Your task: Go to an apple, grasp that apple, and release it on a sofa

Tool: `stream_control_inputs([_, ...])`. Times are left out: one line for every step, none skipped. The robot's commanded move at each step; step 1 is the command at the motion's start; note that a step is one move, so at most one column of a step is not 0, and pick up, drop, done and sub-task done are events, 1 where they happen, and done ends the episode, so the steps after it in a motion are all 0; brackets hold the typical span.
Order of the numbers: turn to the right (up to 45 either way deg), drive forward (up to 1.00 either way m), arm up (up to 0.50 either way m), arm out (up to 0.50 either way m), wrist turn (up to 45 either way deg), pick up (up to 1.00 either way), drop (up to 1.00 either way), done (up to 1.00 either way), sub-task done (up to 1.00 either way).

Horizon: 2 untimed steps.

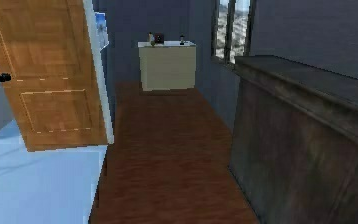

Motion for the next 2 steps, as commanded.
stream_control_inputs([0.0,0.60,0.00,0.00,0.0,0.00,0.00,0.00,0.00])
stream_control_inputs([-45.0,0.00,0.00,0.00,0.0,0.00,0.00,0.00,0.00])
